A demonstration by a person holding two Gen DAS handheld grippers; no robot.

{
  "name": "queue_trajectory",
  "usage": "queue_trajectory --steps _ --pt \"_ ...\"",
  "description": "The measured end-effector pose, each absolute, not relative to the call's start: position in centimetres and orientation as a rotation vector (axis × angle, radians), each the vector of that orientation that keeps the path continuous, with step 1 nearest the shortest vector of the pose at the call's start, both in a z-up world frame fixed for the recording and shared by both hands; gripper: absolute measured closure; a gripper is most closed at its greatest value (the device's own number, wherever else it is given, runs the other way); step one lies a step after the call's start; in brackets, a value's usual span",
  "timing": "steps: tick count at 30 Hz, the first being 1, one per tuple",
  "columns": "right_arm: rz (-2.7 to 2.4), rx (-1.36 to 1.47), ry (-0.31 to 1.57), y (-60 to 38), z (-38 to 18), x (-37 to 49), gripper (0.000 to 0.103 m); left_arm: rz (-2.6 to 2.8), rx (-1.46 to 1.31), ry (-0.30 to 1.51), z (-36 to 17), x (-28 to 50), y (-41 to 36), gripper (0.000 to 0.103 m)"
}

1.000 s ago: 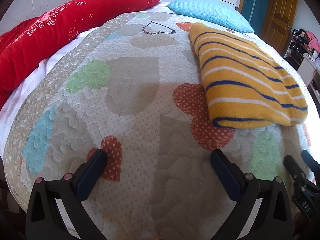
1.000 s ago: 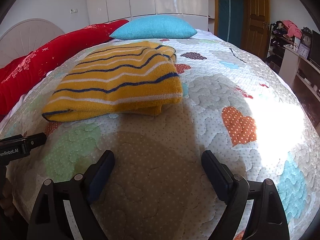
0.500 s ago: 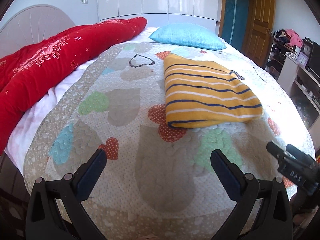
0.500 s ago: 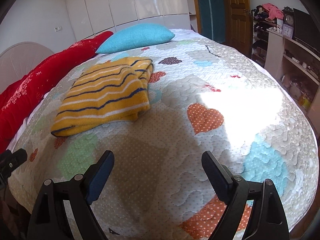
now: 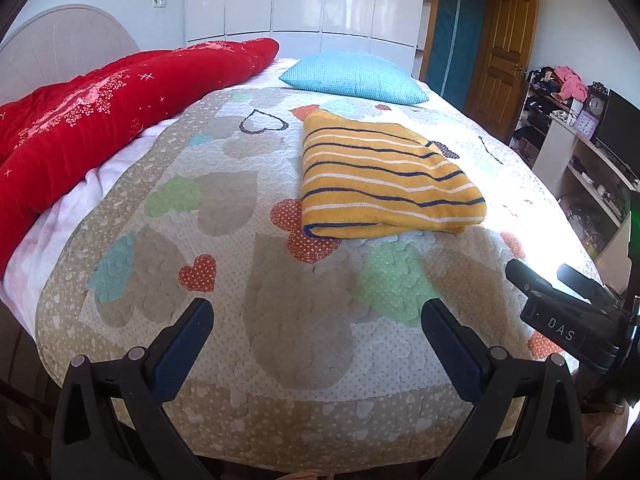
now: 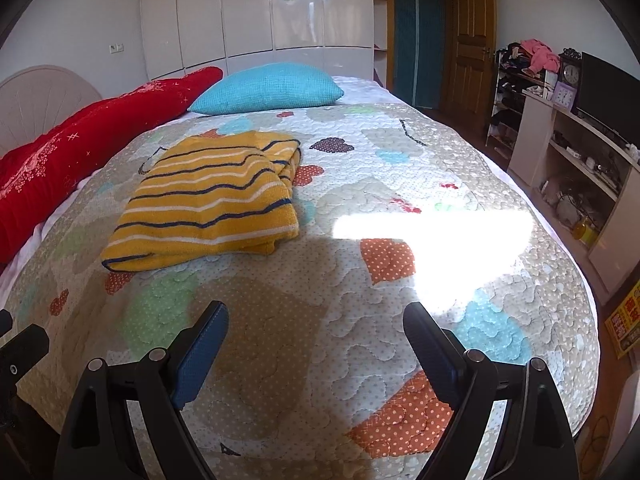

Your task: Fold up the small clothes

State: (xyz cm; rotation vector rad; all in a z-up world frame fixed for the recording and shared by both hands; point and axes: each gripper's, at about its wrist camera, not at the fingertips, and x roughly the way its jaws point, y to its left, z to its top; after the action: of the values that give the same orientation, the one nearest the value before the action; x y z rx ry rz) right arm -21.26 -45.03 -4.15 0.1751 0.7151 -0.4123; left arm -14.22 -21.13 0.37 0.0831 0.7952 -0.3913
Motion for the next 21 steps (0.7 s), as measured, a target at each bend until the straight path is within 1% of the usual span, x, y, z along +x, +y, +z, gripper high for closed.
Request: queue_trajectory --steps 8,21 --pt "-0.388 0.124 0.727 -43.4 -4.2 -20.2 0.011 -0.391 0.076 0.840 -0.6 -13.7 -20.6 0.000" --pt "-0.404 0.105 0.742 -43.5 -5.2 -19.9 0.011 -0.395 0.082 0.895 -2.0 -13.2 -20.9 0.000"
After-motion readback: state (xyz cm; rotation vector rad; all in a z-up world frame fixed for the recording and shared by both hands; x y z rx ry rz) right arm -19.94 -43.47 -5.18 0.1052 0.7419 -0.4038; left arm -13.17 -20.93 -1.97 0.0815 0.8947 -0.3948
